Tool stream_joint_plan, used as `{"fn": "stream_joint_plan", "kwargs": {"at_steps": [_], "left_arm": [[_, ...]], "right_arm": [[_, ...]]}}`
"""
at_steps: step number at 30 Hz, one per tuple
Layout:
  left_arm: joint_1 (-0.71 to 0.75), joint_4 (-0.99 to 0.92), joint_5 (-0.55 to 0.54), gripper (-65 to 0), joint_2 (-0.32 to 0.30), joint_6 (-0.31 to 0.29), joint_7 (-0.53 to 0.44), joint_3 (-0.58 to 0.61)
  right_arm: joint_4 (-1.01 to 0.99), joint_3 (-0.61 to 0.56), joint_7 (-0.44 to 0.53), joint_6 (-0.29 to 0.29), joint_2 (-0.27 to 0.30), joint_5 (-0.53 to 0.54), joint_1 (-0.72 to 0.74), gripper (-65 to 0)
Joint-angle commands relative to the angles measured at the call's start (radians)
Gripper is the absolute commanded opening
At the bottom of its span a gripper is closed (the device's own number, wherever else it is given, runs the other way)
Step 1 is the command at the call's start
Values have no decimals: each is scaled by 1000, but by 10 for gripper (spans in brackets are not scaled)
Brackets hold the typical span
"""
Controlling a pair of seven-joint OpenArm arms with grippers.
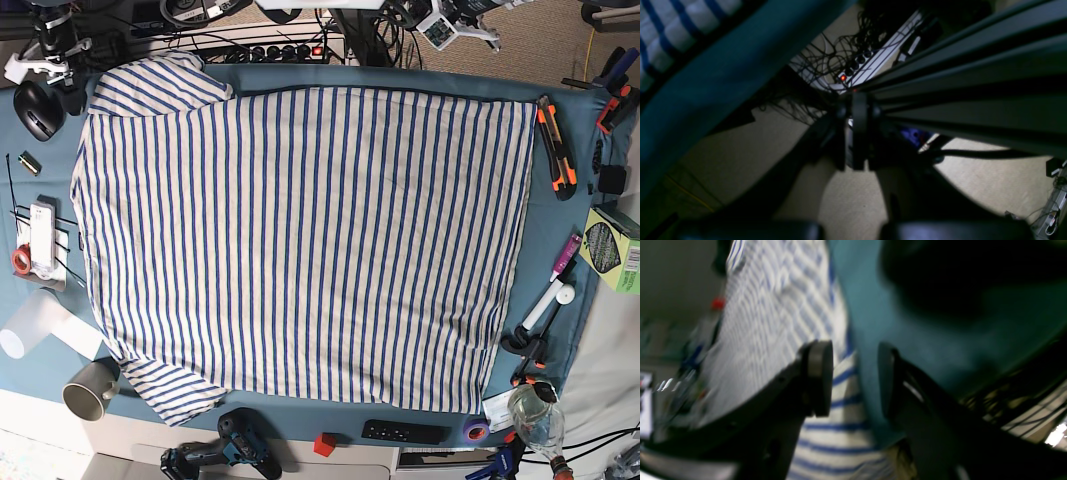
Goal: Fold the T-shirt properly
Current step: 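Grasp the shoulder corner of the striped shirt with the right gripper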
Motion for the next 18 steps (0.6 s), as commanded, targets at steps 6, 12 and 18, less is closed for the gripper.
{"fn": "stream_joint_plan", "kwargs": {"at_steps": [6, 12, 18], "left_arm": [[11, 15, -7, -606, -6, -8, -16, -1], [10, 15, -7, -606, -6, -8, -16, -1], [-19, 15, -7, -606, -6, -8, -19, -1]], "right_arm": [[4, -2, -118, 23, 9, 27, -13, -420], [4, -5, -200, 23, 9, 28, -32, -420], [4, -5, -254, 23, 9, -8, -40, -420]]}}
